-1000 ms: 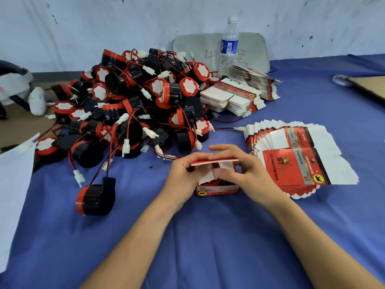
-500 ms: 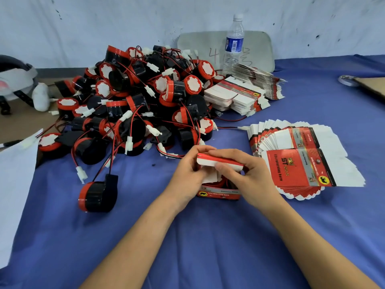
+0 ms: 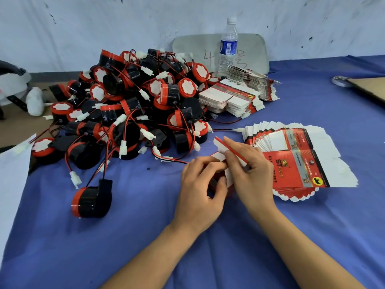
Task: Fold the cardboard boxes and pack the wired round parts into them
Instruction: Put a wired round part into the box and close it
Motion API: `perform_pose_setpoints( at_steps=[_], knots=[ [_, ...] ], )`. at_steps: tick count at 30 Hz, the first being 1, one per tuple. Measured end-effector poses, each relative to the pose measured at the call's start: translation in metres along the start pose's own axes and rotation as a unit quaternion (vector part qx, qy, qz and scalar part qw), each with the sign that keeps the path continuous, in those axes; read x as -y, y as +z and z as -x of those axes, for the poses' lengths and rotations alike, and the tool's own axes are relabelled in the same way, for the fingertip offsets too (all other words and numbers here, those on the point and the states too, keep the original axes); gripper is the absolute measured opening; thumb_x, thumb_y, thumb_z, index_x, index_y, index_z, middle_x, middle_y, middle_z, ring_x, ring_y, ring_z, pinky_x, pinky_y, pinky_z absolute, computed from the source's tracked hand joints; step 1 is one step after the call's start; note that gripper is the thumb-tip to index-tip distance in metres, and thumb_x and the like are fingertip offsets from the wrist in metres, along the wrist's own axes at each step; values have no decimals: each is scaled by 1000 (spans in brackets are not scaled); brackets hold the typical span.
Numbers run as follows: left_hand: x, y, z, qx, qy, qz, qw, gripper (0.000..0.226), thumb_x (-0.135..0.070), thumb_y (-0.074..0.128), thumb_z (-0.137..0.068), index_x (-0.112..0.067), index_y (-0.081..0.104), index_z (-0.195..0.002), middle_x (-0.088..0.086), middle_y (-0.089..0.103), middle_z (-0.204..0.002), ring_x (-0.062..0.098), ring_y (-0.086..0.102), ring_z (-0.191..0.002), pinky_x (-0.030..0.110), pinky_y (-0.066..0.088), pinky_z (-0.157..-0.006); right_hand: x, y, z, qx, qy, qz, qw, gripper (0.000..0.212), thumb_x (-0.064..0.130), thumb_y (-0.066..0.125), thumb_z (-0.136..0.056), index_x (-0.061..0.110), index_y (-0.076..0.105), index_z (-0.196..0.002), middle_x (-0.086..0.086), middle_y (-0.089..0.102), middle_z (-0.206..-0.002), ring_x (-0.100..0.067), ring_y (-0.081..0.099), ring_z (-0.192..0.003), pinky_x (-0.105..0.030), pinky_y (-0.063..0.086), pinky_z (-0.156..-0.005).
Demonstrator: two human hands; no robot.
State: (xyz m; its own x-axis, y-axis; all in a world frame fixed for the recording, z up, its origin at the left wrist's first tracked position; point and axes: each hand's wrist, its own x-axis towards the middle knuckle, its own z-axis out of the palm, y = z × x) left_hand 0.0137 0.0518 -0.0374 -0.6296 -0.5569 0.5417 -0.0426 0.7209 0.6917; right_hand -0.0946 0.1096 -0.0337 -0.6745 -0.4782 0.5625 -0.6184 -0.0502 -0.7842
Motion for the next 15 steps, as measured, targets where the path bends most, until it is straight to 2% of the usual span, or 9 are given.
perform_pose_setpoints(
  at_steps=[3, 5, 8, 11, 13, 15],
  knots=[
    [0, -1, -1, 6, -2, 29, 1000, 25, -24, 50, -86, -20, 64, -106, -7, 58, -104, 14, 54, -103, 54, 43, -96, 3, 0, -1, 8, 18, -24, 1000, 39, 9, 64, -90, 41, 65, -112, 17, 69, -98, -15, 59, -94, -20, 45, -81],
    [-1, 0, -1, 1, -1, 44, 999, 21, -25, 53, -87, -24, 60, -107, -10, 60, -102, 12, 55, -100, 53, 45, -95, 6, -1, -2, 11, 36, -37, 999, 40, 10, 63, -90, 45, 63, -109, 20, 69, -95, -17, 60, -93, -25, 47, -80],
    [0, 3, -5, -16, -22, 43, 999, 14, -21, 64, -88, -19, 63, -102, -10, 62, -96, 10, 58, -93, 35, 49, -87, 8, -3, -2, 32, 37, -48, 998, 34, 11, 60, -87, 36, 69, -109, 16, 71, -98, -12, 63, -95, -32, 49, -84],
    [3, 5, -8, -9, -41, 45, 998, 17, 0, 67, -83, -13, 67, -94, -5, 58, -93, 8, 58, -88, 16, 45, -78, 8, -6, -3, 71, 37, -70, 994, 34, 10, 56, -86, 22, 71, -114, 9, 70, -109, -6, 63, -105, -24, 49, -90],
    [5, 4, -10, -14, -70, 62, 995, 15, 4, 68, -83, -10, 68, -88, -6, 55, -96, 3, 57, -88, 10, 41, -78, 8, -6, -3, 102, 32, -55, 993, 35, 9, 56, -89, 21, 69, -119, 8, 68, -116, -5, 61, -111, -23, 48, -94],
    [5, 3, -12, -15, -99, 84, 991, 11, 2, 69, -84, -9, 68, -85, -8, 55, -98, 1, 57, -89, 9, 41, -77, 7, -6, -3, 117, 16, -19, 993, 36, 11, 56, -89, 24, 68, -120, 11, 66, -121, -6, 59, -113, -23, 45, -97]
  ],
)
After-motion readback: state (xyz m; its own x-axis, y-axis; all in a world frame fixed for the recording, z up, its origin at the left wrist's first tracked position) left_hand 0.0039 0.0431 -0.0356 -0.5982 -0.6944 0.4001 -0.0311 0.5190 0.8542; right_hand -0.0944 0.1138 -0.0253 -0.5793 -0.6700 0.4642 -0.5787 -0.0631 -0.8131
